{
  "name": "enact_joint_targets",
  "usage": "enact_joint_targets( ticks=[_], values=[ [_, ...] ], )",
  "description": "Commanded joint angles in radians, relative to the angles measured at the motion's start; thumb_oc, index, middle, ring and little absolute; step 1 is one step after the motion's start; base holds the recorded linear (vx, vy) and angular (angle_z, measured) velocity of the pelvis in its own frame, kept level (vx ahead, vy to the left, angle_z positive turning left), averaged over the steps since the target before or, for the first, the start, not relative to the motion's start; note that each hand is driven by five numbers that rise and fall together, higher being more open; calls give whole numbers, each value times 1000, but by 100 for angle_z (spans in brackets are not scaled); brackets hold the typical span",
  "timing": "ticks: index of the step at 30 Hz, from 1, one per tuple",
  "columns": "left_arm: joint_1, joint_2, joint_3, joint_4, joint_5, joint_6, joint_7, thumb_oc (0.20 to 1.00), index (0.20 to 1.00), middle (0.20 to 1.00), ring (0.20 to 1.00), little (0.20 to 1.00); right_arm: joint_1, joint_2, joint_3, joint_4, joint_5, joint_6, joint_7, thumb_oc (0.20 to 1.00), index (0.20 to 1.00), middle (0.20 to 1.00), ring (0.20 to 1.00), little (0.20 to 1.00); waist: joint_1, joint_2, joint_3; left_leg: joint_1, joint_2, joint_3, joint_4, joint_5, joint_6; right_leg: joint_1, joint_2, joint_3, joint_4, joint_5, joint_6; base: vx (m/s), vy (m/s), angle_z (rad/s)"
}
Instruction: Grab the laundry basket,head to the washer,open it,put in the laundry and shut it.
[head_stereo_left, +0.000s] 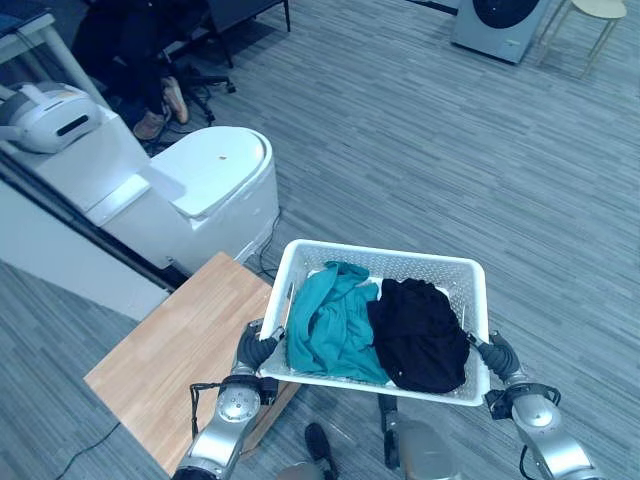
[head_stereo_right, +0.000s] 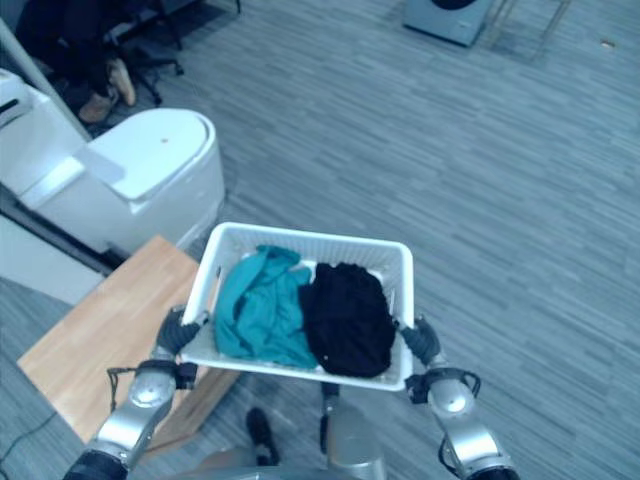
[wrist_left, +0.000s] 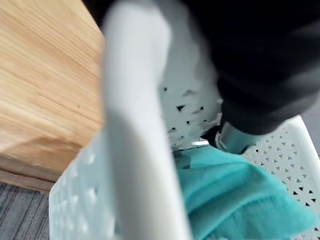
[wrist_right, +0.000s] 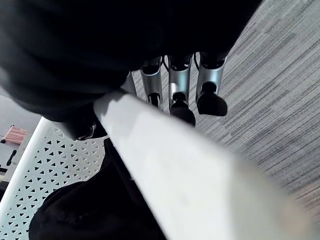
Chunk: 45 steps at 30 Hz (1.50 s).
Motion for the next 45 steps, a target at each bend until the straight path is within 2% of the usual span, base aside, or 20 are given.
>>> enact_joint_targets(
  ticks=[1, 4, 7, 9, 10, 13, 14, 15, 22, 23, 27, 28, 30, 31, 35, 37, 40, 42, 44, 45],
  values=[
    [-14, 4, 64, -59, -51, -103, -26, 200, 200, 200, 200, 200, -102, -11, -23, -91, 36, -96, 31, 200, 200, 200, 200, 200, 40, 4, -70, 31, 15, 21, 79, -135, 35, 56, -141, -190, 135, -97, 65, 254, -307, -293],
    [-3, -16, 54, -50, -60, -105, -36, 200, 200, 200, 200, 200, -82, -33, -34, -100, 37, -88, 32, 200, 200, 200, 200, 200, 30, 19, -78, 21, 48, 20, 209, -178, 19, 78, -103, -126, 103, -114, 46, 230, -231, -174],
    [-14, -37, 28, -41, -86, -109, -29, 200, 200, 200, 200, 200, -73, -63, -49, -110, 61, -89, 18, 200, 200, 200, 200, 200, 38, 22, -45, -55, 118, -43, 462, -105, -25, 132, -64, -93, 84, -148, 4, 192, -246, -24],
    [-16, -41, 15, -36, -93, -112, -28, 200, 200, 200, 200, 200, -80, -72, -47, -111, 63, -83, 12, 200, 200, 200, 200, 200, 60, 17, -30, -127, 70, -147, 521, -112, -23, 162, -44, -65, 68, -166, -14, 174, -179, -87],
    [-11, -41, 12, -36, -91, -112, -24, 200, 200, 200, 200, 200, -80, -72, -46, -117, 64, -82, 14, 200, 200, 200, 200, 200, 68, 4, -26, -177, 26, -174, 516, -116, 0, 164, -49, -54, 60, -153, -15, 164, -107, -75],
    [6, -42, 11, -36, -87, -108, -25, 200, 200, 200, 200, 200, -73, -69, -42, -115, 68, -83, 20, 200, 200, 200, 200, 200, 81, -4, -32, -204, -3, -195, 442, -140, 13, 183, -42, -24, 45, -162, -2, 230, -43, -70],
    [17, -40, 18, -39, -82, -101, -27, 200, 200, 200, 200, 200, -73, -69, -39, -105, 66, -81, 17, 200, 200, 200, 200, 200, 95, -4, -33, -238, -17, -217, 360, -107, 13, 209, -26, 3, 31, -165, 6, 444, -34, -64],
    [25, -39, 23, -41, -79, -96, -26, 200, 200, 200, 200, 200, -74, -67, -33, -98, 65, -83, 12, 200, 200, 200, 200, 200, 114, 8, -34, -265, -31, -242, 218, -13, 0, 242, 8, 30, 11, -177, 11, 448, -36, -55],
    [28, -43, 28, -49, -72, -96, -26, 200, 200, 200, 200, 200, -74, -59, -39, -93, 66, -90, -1, 200, 200, 200, 200, 200, 140, 23, -29, -326, -32, -227, 60, 69, -13, 323, 45, 87, 4, -227, 16, 387, 49, -60],
    [52, -38, 34, -48, -72, -103, -28, 200, 200, 200, 200, 200, -59, -28, -28, -87, 57, -94, 17, 200, 200, 200, 200, 200, 164, 12, -58, -310, -34, -249, 118, 60, 21, 368, 12, 133, 62, -257, 46, 930, 303, -85],
    [42, 0, 36, -49, -64, -100, -23, 200, 200, 200, 200, 200, -69, -20, -8, -99, 44, -100, 41, 200, 200, 200, 200, 200, 157, -6, -56, -238, -60, -206, 161, -29, 89, 224, -62, 164, 422, -121, 118, 525, 225, -94],
    [35, 11, 37, -44, -55, -97, -19, 200, 200, 200, 200, 200, -67, -18, -5, -104, 35, -97, 53, 200, 200, 200, 200, 200, 138, 2, -43, -167, -70, -198, 153, -68, 108, 128, -88, 139, 519, -78, 114, 433, 161, -83],
    [33, 14, 39, -46, -54, -98, -17, 200, 200, 200, 200, 200, -67, -17, -4, -106, 36, -96, 55, 200, 200, 200, 200, 200, 130, 10, -39, -142, -70, -194, 147, -82, 110, 94, -99, 108, 518, -83, 107, 342, 79, 9],
    [36, 17, 46, -51, -52, -100, -20, 200, 200, 200, 200, 200, -68, -21, -4, -104, 37, -89, 63, 200, 200, 200, 200, 200, 112, 20, -33, -84, -76, -192, 126, -111, 105, 50, -108, 50, 439, -129, 87, 265, 18, 1],
    [39, 17, 61, -55, -53, -98, -27, 200, 200, 200, 200, 200, -63, -27, -20, -103, 45, -84, 64, 200, 200, 200, 200, 200, 86, 24, -24, -15, -86, -206, 115, -158, 94, 2, -93, 15, 244, -114, 83, 403, -55, 11],
    [27, -1, 66, -31, -27, -101, -28, 200, 200, 200, 200, 200, -46, -25, -45, -96, 35, -83, 54, 200, 200, 200, 200, 200, 46, 19, -15, 56, -100, -254, 102, -205, 74, -78, -73, 99, 53, -34, 121, 646, -222, 59],
    [37, -21, 49, -21, -19, -114, -42, 200, 200, 200, 200, 200, -13, -30, -57, -92, 30, -89, 67, 200, 200, 200, 200, 200, 28, 30, -39, 109, -96, -298, 171, -245, 47, -54, -65, 136, 108, -15, 97, 677, -317, 97],
    [45, -36, 41, -17, -36, -110, -50, 200, 200, 200, 200, 200, -5, -50, -64, -88, 32, -92, 68, 200, 200, 200, 200, 200, 29, 41, -49, 46, -39, -310, 392, -108, -12, 12, -42, 116, 100, -38, 54, 563, -425, 98],
    [54, -40, 41, -25, -45, -107, -57, 200, 200, 200, 200, 200, 1, -55, -71, -93, 37, -90, 68, 200, 200, 200, 200, 200, 31, 34, -52, 13, -23, -309, 456, -65, -15, 37, -37, 106, 93, -51, 37, 321, -269, 29],
    [62, -45, 38, -24, -63, -101, -65, 200, 200, 200, 200, 200, 5, -69, -80, -86, 32, -80, 64, 200, 200, 200, 200, 200, 45, 21, -52, -45, 4, -262, 550, -25, -10, 110, -27, 90, 79, -101, 4, 337, -236, -25]
  ],
)
